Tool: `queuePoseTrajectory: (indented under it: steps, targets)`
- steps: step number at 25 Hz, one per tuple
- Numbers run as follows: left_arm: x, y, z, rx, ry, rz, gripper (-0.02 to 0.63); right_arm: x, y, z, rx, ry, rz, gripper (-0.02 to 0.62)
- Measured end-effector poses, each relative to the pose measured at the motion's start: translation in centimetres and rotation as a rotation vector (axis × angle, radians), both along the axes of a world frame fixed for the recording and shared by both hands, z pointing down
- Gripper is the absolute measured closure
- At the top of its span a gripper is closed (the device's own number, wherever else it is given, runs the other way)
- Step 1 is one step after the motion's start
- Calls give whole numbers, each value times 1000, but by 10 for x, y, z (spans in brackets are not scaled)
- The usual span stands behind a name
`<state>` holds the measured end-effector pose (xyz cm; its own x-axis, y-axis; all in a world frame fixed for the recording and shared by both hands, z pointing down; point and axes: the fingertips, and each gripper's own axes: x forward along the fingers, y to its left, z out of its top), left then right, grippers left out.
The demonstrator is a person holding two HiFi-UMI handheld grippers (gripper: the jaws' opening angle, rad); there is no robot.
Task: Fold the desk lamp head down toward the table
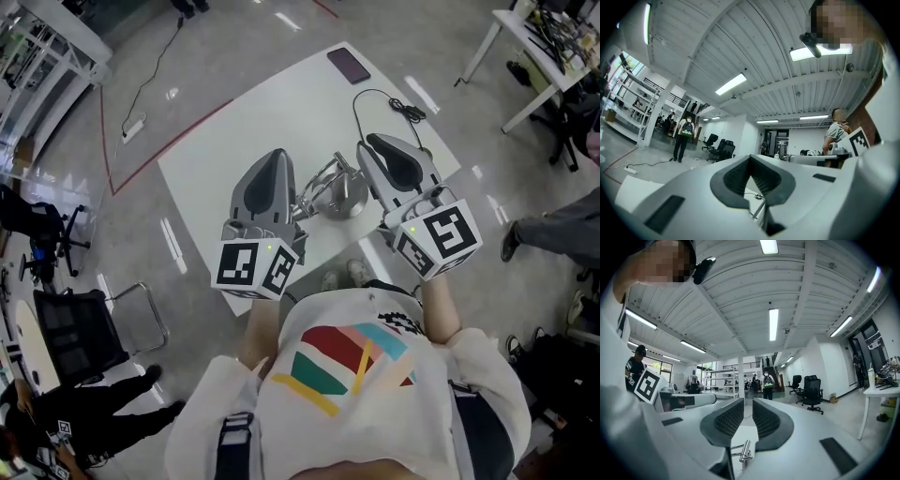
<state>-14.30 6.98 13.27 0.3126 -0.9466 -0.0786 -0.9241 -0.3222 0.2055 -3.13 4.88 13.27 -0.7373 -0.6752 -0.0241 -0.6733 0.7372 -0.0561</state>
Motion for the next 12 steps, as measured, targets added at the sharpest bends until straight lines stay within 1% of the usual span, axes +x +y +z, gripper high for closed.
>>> queuePoseTrajectory:
  steps: [6,12]
  targets:
    - [-2,1,11,-22,-4,-8,563,-1,1,5,-3,11,2,529]
    - [-2,0,14,-27,-8,-10,563,0,1,9,-5,10,4,529]
